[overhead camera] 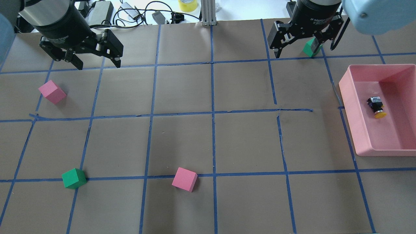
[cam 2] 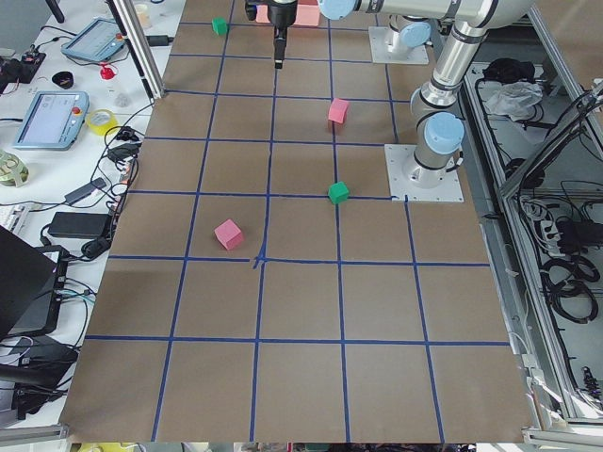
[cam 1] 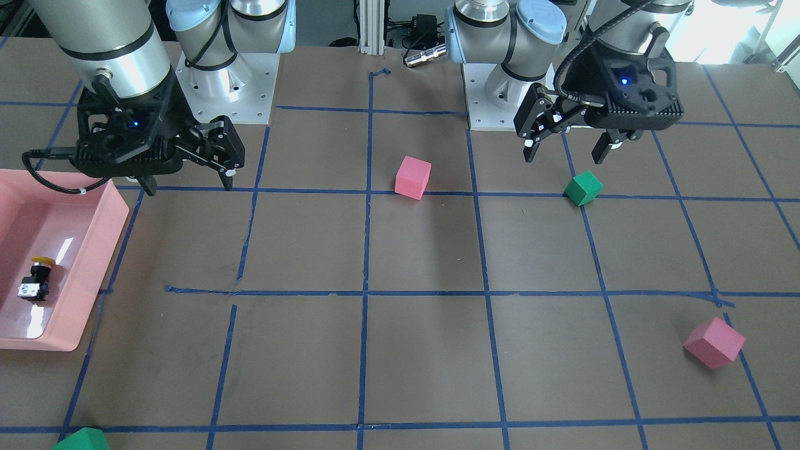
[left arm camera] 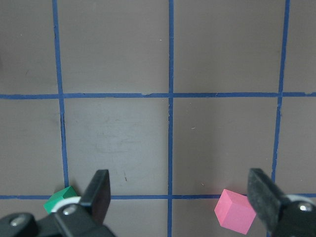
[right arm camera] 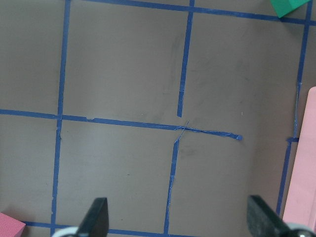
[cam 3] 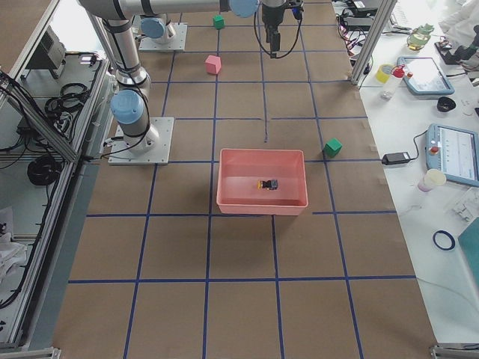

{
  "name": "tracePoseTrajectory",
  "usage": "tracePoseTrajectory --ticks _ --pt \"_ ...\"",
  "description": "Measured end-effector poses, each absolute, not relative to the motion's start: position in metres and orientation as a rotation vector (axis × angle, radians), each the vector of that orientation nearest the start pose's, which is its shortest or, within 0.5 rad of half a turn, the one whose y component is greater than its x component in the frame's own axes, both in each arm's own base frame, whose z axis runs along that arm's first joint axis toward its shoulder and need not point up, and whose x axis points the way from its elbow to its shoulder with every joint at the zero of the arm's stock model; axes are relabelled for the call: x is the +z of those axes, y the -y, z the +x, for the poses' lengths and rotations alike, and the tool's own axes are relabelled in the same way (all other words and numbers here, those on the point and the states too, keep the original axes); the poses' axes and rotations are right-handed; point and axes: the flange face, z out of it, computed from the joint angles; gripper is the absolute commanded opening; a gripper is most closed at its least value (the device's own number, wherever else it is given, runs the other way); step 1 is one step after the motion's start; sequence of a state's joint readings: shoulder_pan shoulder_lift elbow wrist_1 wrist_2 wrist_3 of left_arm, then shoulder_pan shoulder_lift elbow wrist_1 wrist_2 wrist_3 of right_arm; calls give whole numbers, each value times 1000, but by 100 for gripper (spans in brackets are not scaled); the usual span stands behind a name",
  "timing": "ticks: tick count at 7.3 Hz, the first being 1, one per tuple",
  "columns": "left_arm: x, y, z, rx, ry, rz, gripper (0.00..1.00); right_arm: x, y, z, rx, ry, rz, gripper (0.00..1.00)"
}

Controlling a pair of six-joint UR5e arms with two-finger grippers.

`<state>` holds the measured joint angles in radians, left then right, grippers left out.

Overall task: Align button upright
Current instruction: 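Move the right gripper over the pink bin above the button switch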

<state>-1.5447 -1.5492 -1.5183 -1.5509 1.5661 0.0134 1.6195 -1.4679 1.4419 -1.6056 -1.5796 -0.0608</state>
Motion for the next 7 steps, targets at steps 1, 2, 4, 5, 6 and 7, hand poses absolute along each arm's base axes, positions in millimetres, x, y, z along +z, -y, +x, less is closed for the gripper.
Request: tracePoseTrajectory --ticks 1,2,4,5,6,7 --pt "526 494 -121 -147 -3141 -19 100 502 535 157 -96 -3143 -166 100" --pt "526 494 -121 -147 -3141 -19 100 500 537 152 -88 -3140 -144 100" --pt "526 493 -121 -146 -3142 -20 100 494 544 119 -57 -3150 -61 100" --pt "526 494 -121 -146 -3142 -20 100 489 548 99 -43 -3152 -10 100" --pt "525 494 -121 -145 -3141 -20 100 482 552 78 -31 -3154 37 100" --pt "525 494 -121 -145 -3141 -20 100 474 556 49 -17 -3156 78 100"
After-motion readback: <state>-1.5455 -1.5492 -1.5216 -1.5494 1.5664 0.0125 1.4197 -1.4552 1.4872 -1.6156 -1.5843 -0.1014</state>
